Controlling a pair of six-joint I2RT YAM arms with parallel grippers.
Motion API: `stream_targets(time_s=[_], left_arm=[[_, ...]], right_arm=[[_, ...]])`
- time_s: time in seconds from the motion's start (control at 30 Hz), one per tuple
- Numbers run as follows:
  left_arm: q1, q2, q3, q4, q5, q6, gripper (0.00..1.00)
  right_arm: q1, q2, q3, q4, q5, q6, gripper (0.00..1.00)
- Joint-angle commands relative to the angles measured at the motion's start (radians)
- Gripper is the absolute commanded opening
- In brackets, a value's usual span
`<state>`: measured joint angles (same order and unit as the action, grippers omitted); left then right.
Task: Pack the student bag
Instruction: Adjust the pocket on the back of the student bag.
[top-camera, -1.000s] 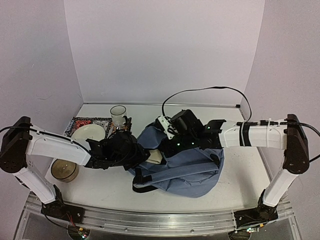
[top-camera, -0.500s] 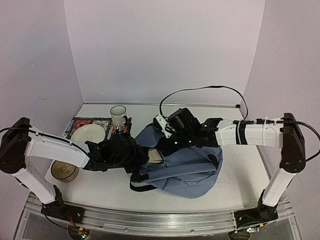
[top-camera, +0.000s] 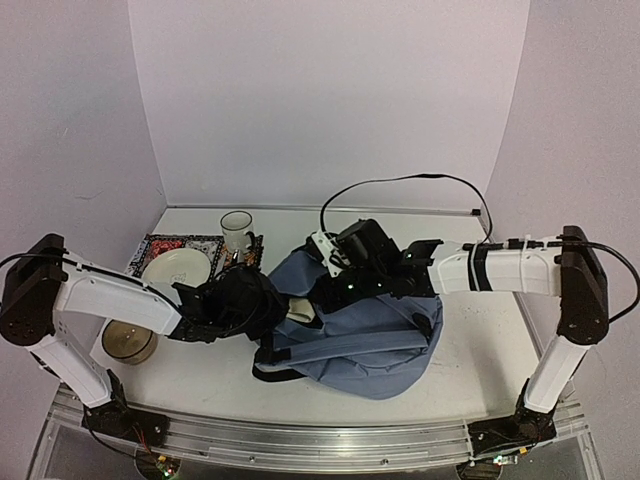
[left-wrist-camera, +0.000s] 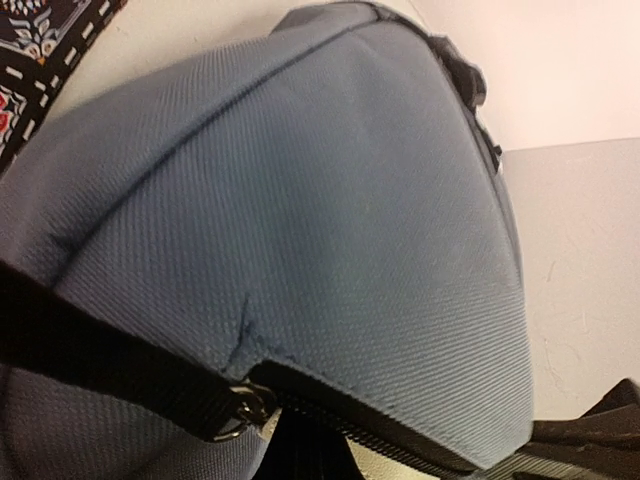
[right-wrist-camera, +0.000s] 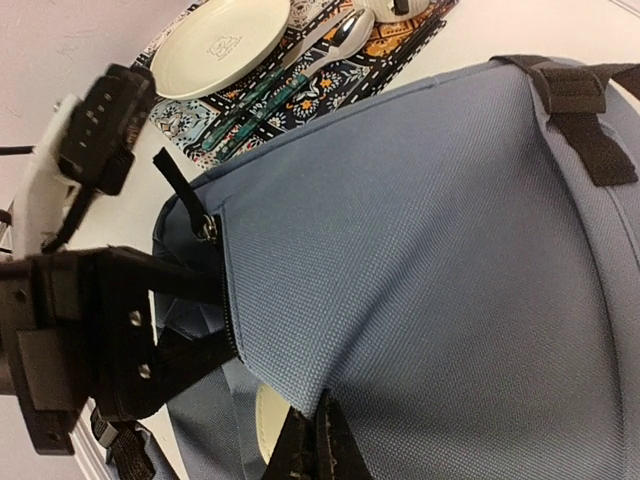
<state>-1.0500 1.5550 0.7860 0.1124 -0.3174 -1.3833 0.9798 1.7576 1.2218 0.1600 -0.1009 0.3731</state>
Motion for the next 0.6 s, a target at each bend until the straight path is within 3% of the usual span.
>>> stream_targets(time_s=[0.0,0.23,0.33,0.37,0.5,0.57], left_arm=[[0.007,-0.104,-0.085,0.118,-0.126,-0.050,0.00],[0.007,-0.116,-0.068,0.118,-0.160,0.021,0.00],[0.006,-0.096,-0.033,0.117,-0.081,0.047,0.01],[0.005,-0.099,-0.034,0.115,-0.057,0.045,0.05],[-0.019,-0.166,-0.066,0.066,-0.042,-0.001,0.37],[-0.027,-0.197,-0.064,-0.002,-0.035,-0.033,0.44]], right_arm=[[0.023,-0.045,-0.022,0.098,-0.053,0.023,0.00],[0.025,-0.003,0.016,0.113,-0.113,0.025,0.00],[0.024,-0.009,0.018,0.117,-0.105,0.023,0.00],[0.024,-0.012,0.019,0.117,-0.095,0.021,0.00],[0.024,-0.017,0.034,0.116,-0.076,0.012,0.00],[0.024,-0.011,0.046,0.116,-0.073,0.010,0.00]])
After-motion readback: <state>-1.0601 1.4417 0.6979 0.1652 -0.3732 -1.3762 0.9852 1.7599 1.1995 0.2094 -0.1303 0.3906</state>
